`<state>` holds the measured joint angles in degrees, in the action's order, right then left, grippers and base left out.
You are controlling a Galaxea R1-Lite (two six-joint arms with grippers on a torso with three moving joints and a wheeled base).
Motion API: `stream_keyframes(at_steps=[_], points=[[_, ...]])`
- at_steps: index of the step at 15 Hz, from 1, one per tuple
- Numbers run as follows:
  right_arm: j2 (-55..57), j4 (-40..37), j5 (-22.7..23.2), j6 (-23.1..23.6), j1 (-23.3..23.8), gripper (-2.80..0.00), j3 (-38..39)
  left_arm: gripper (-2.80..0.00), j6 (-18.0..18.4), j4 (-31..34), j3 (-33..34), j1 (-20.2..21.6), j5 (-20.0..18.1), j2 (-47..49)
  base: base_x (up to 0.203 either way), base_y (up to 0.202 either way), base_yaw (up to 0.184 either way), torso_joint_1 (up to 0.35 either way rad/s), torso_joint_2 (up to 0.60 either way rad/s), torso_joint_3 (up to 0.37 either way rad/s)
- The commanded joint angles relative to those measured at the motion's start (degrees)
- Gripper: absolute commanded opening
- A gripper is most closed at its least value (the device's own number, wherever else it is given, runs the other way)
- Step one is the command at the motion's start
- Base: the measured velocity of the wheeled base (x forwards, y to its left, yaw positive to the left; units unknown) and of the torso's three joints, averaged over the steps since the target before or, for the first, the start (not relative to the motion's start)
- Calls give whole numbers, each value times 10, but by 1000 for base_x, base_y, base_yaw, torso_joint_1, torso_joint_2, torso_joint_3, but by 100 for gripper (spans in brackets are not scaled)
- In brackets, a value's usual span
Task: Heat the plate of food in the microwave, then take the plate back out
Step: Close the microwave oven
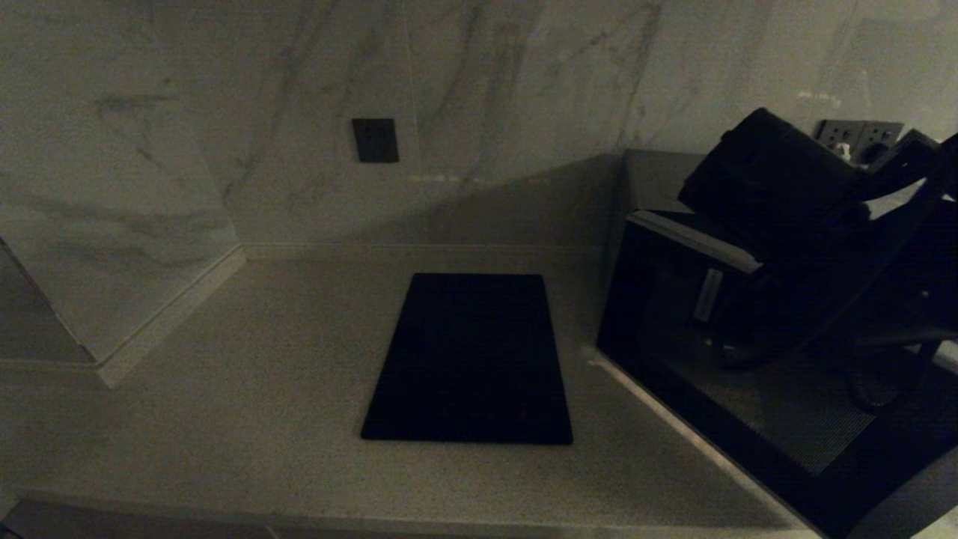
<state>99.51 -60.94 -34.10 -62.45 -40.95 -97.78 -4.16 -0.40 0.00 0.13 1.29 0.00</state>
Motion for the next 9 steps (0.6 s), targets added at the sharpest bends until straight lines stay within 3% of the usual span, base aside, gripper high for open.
stream_keyframes(at_steps=[1,6,9], points=[[-11,5,2,-4,52,-280,8,-280,-1,0,0,0,0,0,0,0,0,0,0,0],[-2,87,5,4,224,-280,32,-280,-1,0,0,0,0,0,0,0,0,0,0,0],[30,177,7,62,326,-280,37,-280,-1,0,0,0,0,0,0,0,0,0,0,0]])
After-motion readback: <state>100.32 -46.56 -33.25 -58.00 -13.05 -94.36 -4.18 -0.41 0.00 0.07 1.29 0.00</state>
